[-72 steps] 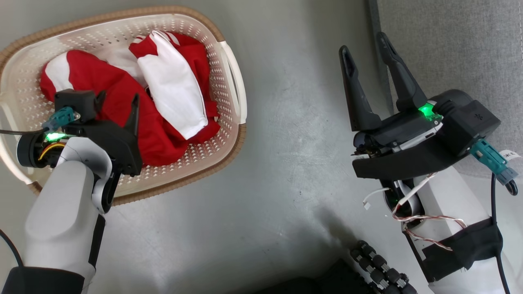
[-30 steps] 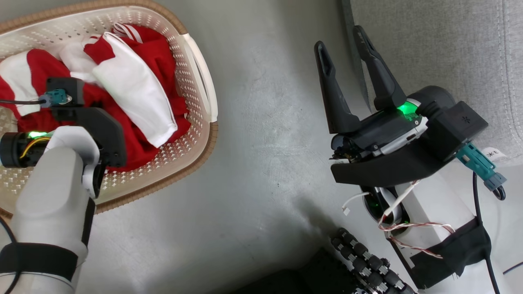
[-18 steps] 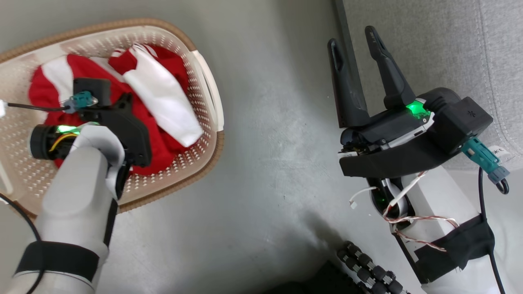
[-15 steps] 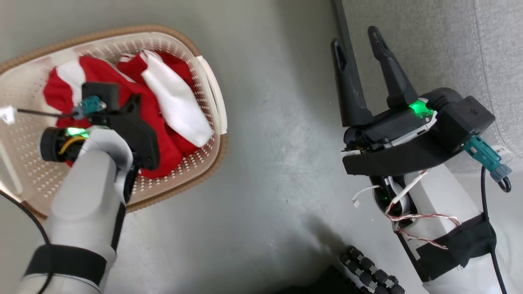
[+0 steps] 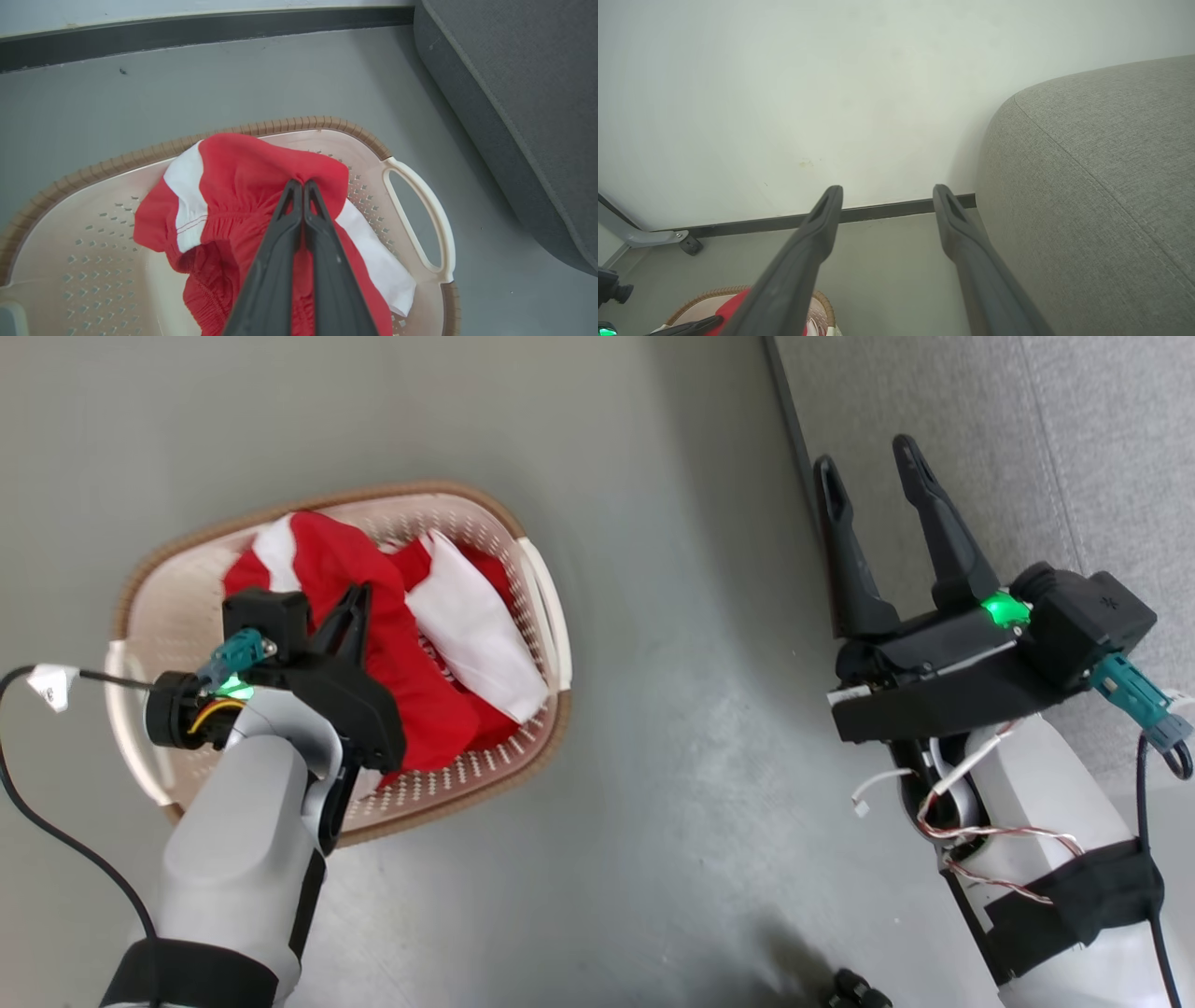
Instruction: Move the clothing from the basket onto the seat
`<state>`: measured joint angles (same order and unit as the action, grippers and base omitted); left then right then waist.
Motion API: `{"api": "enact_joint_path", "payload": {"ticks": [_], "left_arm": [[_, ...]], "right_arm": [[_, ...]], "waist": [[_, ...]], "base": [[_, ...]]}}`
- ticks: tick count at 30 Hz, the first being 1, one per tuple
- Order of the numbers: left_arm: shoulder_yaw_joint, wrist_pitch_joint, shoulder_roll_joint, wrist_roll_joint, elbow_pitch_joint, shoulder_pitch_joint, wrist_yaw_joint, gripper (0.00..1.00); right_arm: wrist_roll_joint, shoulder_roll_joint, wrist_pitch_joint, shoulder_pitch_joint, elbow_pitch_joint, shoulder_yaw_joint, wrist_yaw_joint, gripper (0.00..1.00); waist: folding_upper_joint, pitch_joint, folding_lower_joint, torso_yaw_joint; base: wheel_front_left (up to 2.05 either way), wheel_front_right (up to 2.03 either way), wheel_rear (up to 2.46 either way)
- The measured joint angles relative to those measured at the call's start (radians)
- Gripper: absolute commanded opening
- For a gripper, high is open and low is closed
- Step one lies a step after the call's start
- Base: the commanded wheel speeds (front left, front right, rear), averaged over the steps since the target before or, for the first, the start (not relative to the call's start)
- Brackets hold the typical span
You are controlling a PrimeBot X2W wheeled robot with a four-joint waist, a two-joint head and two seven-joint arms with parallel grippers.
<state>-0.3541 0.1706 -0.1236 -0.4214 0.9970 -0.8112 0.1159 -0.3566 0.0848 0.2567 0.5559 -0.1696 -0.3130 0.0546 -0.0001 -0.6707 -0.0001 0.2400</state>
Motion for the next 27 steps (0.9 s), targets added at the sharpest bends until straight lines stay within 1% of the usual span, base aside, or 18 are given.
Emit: {"api": "enact_joint_path", "payload": {"ticks": [2,4,9,12,16,19,23,27], "left_arm": [[-0.003,0.023,0.002,-0.004,-0.006,0.01,0.006,0.0],[-0.005,0.041,0.008,-0.012,-0.013,0.021,0.007,0.0],[-0.015,0.053,0.033,-0.021,-0.037,0.032,0.008,0.0],[-0.027,0.062,0.035,-0.025,-0.048,0.07,0.009,0.0],[-0.038,0.07,0.036,-0.033,-0.072,0.111,0.009,0.0],[-0.053,0.072,0.039,-0.053,-0.109,0.137,0.009,0.0],[-0.071,0.078,0.039,-0.064,-0.162,0.179,0.009,0.0],[-0.067,0.079,0.033,-0.087,-0.219,0.232,0.013,0.0]], "right_arm": [[0.006,0.007,0.0,-0.012,-0.004,0.008,0.008,1.0],[0.007,0.013,0.0,-0.022,-0.01,0.016,0.008,1.0],[0.007,0.035,0.0,-0.057,-0.035,0.045,0.016,1.0],[0.007,0.039,0.0,-0.077,-0.048,0.058,0.025,1.0],[0.007,0.047,0.0,-0.1,-0.064,0.074,0.026,1.0],[0.006,0.056,0.0,-0.128,-0.072,0.088,0.034,1.0],[0.006,0.061,0.0,-0.165,-0.082,0.092,0.036,1.0],[0.006,0.067,0.0,-0.195,-0.094,0.099,0.044,1.0]], "waist": [[0.0,0.026,0.0,-0.011],[0.0,0.052,0.0,-0.023],[0.0,0.116,0.0,-0.055],[0.0,0.169,-0.0001,-0.081],[-0.0001,0.224,-0.0001,-0.105],[0.0,0.266,-0.0001,-0.122],[0.0,0.323,-0.0001,-0.144],[0.0,0.381,-0.0002,-0.163]], "base": [[0.0,0.0,0.0],[0.0,0.0,0.0],[0.0,0.0,0.0],[0.0,0.0,0.0],[0.0,0.0,0.0],[0.0,0.0,0.0],[0.0,0.0,0.0],[0.0,0.0,0.0]]}}
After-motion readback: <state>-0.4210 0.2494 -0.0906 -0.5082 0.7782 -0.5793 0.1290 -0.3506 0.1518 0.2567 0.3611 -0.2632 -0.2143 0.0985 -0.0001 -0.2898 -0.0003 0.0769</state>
